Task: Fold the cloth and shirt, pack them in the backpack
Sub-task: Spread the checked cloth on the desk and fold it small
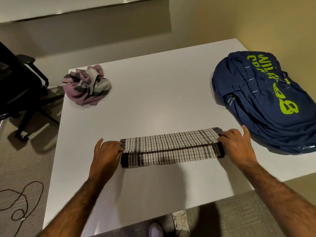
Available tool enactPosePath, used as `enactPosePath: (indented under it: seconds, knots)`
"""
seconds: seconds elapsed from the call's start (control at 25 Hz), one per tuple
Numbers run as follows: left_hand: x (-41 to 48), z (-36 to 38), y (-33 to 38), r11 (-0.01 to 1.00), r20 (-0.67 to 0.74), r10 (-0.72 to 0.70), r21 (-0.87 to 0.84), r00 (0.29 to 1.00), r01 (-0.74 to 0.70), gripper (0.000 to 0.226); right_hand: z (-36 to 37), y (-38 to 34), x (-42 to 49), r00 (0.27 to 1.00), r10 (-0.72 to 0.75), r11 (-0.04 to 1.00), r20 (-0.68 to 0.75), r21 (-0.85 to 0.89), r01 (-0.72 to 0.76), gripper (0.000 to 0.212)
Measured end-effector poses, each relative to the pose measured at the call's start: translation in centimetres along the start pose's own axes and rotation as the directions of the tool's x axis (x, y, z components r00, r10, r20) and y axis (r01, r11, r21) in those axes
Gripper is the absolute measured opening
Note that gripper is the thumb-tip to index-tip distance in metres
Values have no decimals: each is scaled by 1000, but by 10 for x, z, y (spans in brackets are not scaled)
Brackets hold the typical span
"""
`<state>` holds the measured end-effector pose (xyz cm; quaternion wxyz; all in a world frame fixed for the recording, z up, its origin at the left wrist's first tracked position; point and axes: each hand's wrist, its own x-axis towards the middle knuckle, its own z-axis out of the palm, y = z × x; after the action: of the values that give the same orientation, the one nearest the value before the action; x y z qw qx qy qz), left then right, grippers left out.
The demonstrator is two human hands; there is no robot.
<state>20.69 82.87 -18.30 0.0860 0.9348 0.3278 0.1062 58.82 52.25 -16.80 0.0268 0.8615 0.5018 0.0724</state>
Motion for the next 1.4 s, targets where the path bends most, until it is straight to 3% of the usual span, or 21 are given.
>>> enactPosePath:
  seconds: [0.56,0.72,0.8,0.92,1.0,1.16,1.4]
  knots:
    - [-42,31,-2,984,-21,164,76,986,-162,24,21,-14,-48,999,25,1000,28,-18,-24,44]
    - [-43,33,7,990,5,101,96,995,-101,17,32,-18,-48,988,70,997,136,-39,-66,29]
    - [-46,30,14,995,-24,36,93,999,-33,9,31,-22,-49,986,136,989,99,41,-140,21]
    - [-33,25,47,998,-68,-47,34,997,49,28,22,-50,-43,973,230,951,37,202,-232,28]
    - [-16,33,84,999,-16,-34,-3,999,34,38,17,-91,-29,977,205,934,64,286,-215,45]
    - [4,74,133,983,92,184,-12,979,-184,51,28,-180,4,994,5,926,106,375,-45,60]
    - [12,104,119,1000,245,18,-7,969,-17,61,51,-208,21,984,-99,949,149,311,48,61]
